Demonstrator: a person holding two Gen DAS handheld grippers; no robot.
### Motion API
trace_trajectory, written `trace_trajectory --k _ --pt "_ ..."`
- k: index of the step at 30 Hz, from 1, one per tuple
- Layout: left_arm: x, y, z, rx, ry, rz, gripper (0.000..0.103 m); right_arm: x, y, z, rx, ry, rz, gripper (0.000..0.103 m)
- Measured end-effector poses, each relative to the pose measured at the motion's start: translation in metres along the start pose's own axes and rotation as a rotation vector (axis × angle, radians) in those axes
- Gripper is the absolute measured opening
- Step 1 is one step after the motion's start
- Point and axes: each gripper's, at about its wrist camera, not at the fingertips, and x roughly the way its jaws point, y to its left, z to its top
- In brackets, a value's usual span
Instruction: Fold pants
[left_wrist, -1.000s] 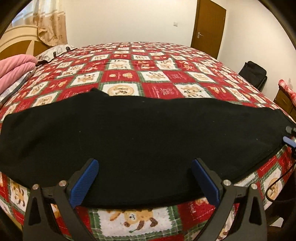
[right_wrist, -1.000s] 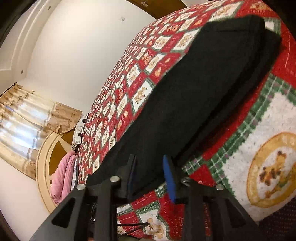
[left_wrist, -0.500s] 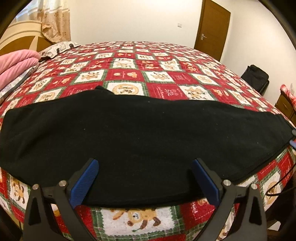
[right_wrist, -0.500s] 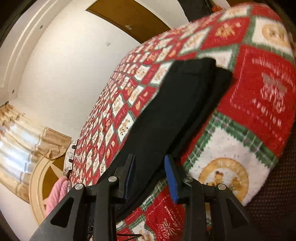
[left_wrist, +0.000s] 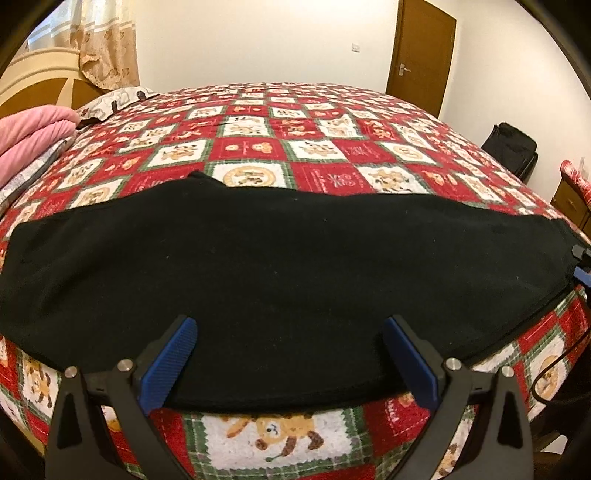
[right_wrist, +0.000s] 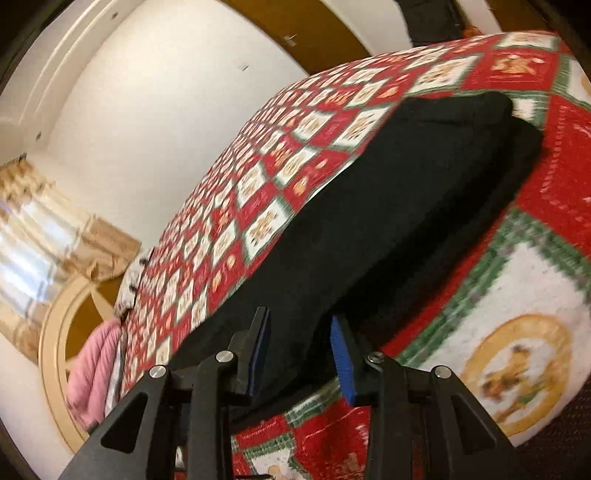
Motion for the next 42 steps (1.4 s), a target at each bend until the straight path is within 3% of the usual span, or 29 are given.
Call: trace_trajectory --k 2,5,10,14,16,18,23,26,30,33,39,42 --pt "0.0 -0.002 0.0 0.011 0.002 0.007 0.103 0.008 0.003 -0.003 -0.009 0.034 0.011 0.034" --pt "-0.002 0.0 0.001 0.003 0.005 -0.007 0.103 0.014 0.007 -0.003 -0.069 0.049 -0.032 0.004" --pt "-0.009 0.011 0.006 -0.051 0.001 -0.033 0.103 -0.006 0.001 -0.007 -0.075 0.066 -0.042 0.004" --pt "-0.01 0.012 0.009 -0.055 -0.018 -0.007 0.103 -0.021 -0.004 -0.012 -0.086 0.058 -0.088 0.002" --pt "-0.009 0.01 0.008 -0.04 -0.016 0.002 0.103 -0.021 -0.012 -0.012 -0.054 0.057 -0.069 0.002" --pt "-0.011 0.007 0.007 -0.017 -0.025 0.005 0.103 -0.03 -0.015 -0.009 -0.022 0.009 -0.064 0.002" --pt "-0.014 0.002 0.007 -0.002 -0.045 -0.03 0.103 -0.084 -0.032 0.021 0.038 -0.23 -0.097 0.003" --pt "-0.012 -0.007 0.007 0.021 -0.042 -0.048 0.103 -0.095 -0.045 0.036 0.042 -0.282 -0.161 0.003" --pt "-0.014 -0.022 0.008 0.082 -0.051 -0.046 0.103 -0.088 -0.067 0.052 0.089 -0.228 -0.196 0.003" --pt "-0.017 -0.027 0.011 0.091 -0.064 -0.055 0.103 -0.09 -0.067 0.055 0.06 -0.253 -0.202 0.003" --pt "-0.014 -0.029 0.011 0.083 -0.049 -0.054 0.103 -0.102 -0.07 0.066 0.093 -0.287 -0.174 0.004" --pt "-0.012 -0.027 0.01 0.074 -0.045 -0.029 0.103 -0.093 -0.051 0.061 0.037 -0.254 -0.11 0.004"
